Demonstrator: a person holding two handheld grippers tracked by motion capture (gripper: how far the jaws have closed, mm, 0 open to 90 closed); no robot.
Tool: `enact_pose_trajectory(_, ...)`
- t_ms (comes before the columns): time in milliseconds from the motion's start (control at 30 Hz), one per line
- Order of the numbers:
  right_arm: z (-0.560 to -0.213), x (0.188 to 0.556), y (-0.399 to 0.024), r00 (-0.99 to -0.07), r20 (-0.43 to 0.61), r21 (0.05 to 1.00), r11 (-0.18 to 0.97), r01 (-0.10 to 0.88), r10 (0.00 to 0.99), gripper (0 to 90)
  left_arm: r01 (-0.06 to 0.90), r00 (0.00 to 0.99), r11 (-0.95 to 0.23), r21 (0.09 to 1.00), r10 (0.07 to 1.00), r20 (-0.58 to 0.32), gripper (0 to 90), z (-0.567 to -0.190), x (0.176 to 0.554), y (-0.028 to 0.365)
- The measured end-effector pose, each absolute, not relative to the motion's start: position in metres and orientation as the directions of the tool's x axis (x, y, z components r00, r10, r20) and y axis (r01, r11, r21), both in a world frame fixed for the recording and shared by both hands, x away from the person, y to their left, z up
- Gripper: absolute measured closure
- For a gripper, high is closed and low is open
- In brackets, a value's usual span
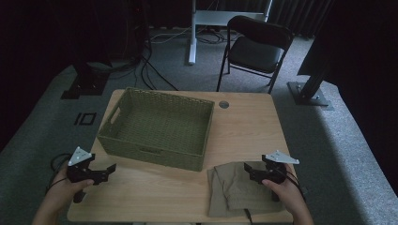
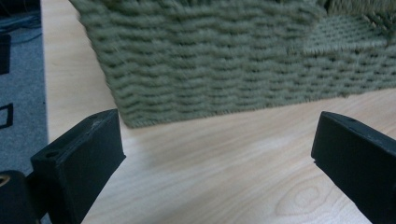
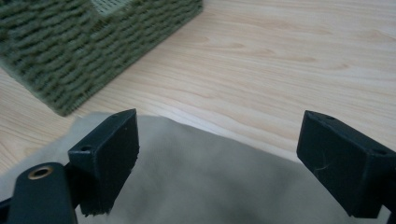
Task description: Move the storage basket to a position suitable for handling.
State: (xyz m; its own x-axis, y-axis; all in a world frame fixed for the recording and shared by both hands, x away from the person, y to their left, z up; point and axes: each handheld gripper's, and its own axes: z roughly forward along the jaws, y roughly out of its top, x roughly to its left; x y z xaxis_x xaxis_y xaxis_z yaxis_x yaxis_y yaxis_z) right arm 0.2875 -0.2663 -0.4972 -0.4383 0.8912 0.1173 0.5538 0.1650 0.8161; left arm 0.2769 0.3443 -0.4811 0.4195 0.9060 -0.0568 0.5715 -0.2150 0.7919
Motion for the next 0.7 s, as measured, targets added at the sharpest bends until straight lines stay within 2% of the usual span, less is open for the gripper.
enact_pose_trajectory(700, -0.463, 0.314, -0.201, -0.536, 0.114, 0.844, 0.204, 0.496, 0.836, 12.7, 0.537, 0.408, -0.188, 0.822, 0.911, -0.058, 2.8, -0.449, 0.31, 0.362)
